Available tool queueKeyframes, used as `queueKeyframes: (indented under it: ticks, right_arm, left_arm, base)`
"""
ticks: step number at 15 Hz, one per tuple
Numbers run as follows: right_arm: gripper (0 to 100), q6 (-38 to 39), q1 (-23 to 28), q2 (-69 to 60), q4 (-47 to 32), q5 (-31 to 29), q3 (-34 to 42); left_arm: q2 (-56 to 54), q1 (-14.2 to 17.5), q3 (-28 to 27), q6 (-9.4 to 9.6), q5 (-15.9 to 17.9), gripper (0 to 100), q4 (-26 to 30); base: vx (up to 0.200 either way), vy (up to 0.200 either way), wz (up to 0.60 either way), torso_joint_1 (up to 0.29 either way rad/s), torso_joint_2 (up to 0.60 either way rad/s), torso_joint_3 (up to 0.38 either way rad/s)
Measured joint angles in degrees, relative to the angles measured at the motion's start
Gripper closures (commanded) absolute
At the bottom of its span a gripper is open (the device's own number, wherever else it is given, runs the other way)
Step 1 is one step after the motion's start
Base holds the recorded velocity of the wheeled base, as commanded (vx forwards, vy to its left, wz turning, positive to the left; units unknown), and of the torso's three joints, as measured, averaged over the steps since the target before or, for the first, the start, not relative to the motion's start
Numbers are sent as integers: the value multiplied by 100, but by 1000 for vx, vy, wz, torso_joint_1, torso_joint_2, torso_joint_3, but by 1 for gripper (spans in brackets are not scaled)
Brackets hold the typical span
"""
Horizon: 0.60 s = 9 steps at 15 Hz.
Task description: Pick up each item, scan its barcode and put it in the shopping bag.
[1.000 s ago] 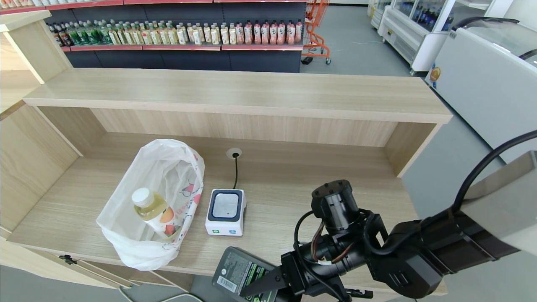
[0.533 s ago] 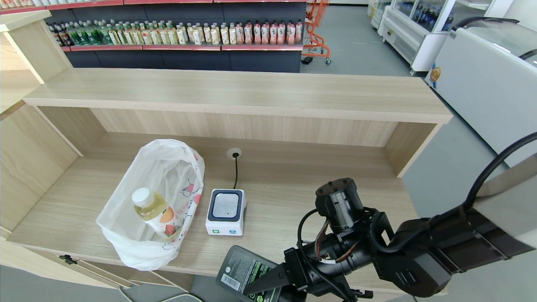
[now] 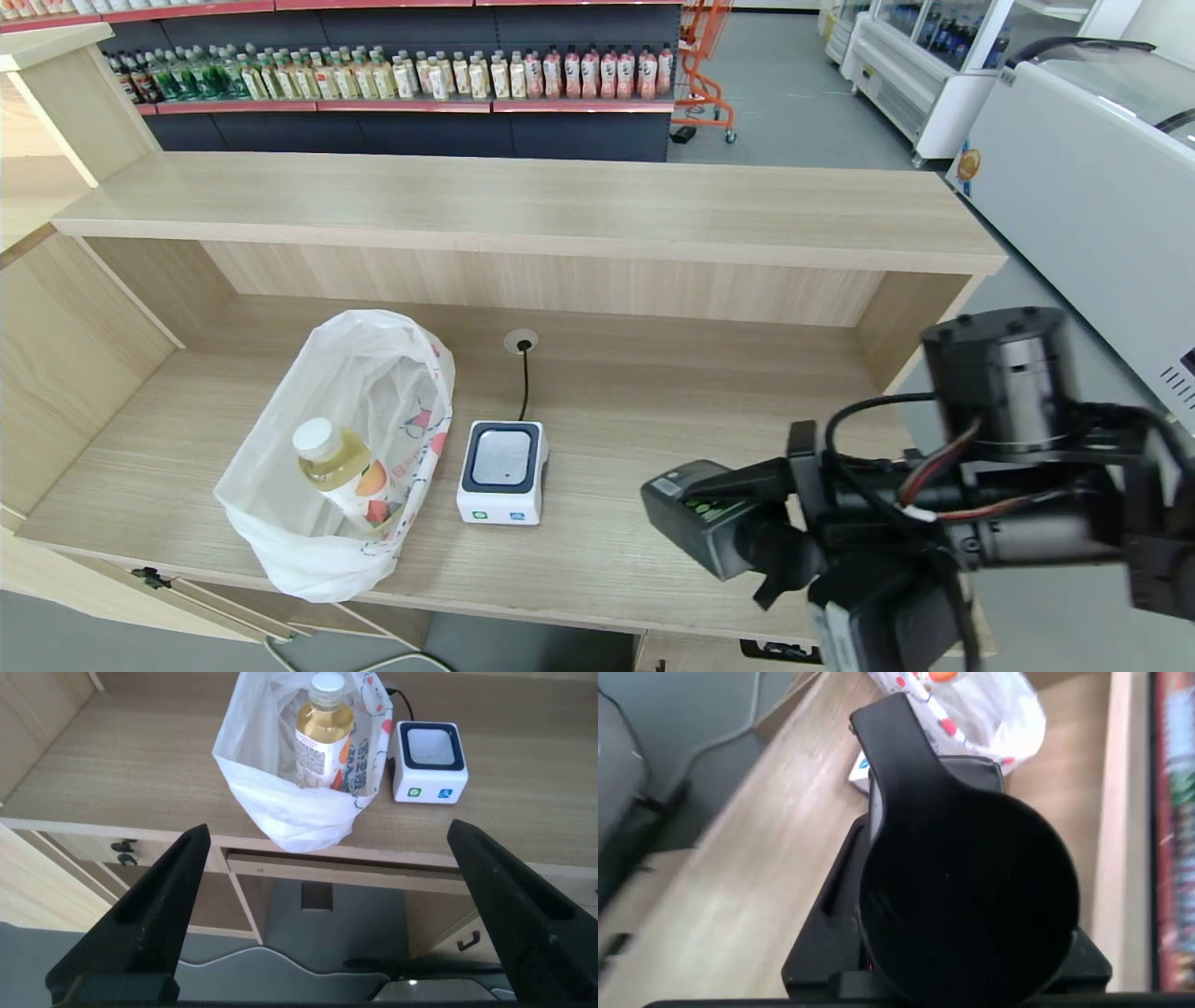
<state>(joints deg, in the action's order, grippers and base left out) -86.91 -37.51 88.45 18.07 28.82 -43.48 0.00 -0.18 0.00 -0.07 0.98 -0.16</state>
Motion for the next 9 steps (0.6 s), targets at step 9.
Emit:
queueKeyframes:
  ticks: [9]
  right_arm:
    - [100, 10720, 883, -1523, 68, -529, -229]
  left_arm:
    - [0, 0, 0, 0, 0, 0, 0]
  base:
    - [0, 0, 0, 0, 0, 0]
